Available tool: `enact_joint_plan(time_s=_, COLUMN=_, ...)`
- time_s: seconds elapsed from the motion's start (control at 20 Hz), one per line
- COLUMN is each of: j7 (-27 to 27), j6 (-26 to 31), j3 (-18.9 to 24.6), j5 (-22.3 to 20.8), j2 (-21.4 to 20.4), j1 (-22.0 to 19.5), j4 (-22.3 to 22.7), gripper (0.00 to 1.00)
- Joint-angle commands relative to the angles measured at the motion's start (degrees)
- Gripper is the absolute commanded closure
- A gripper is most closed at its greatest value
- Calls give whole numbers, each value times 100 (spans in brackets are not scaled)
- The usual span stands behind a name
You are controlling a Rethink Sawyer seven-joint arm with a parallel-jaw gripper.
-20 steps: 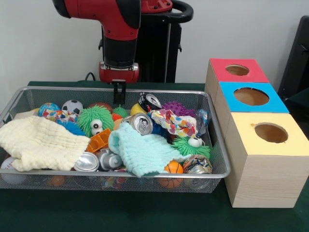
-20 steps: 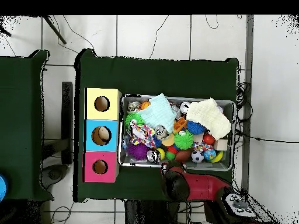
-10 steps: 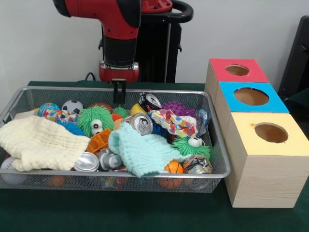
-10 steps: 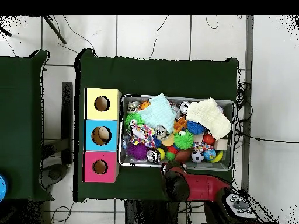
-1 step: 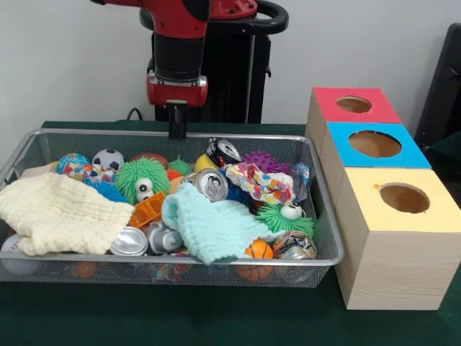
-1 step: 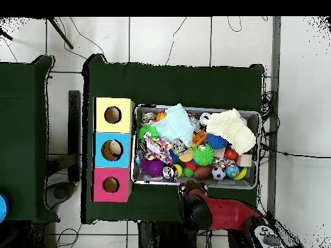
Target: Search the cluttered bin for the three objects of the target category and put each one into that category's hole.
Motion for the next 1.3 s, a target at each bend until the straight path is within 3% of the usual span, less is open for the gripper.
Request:
enact_joint_plan(time_s=0.05, j7=349, j6=813, j3=627, j5=122, j2=-630, j1=-206, j4=297, gripper=100)
enact_joint_plan(time_s=1.3, j7=499, j6=291, j3=444, j5=-121, j2=41, j1=-249, j4=11, gripper=100)
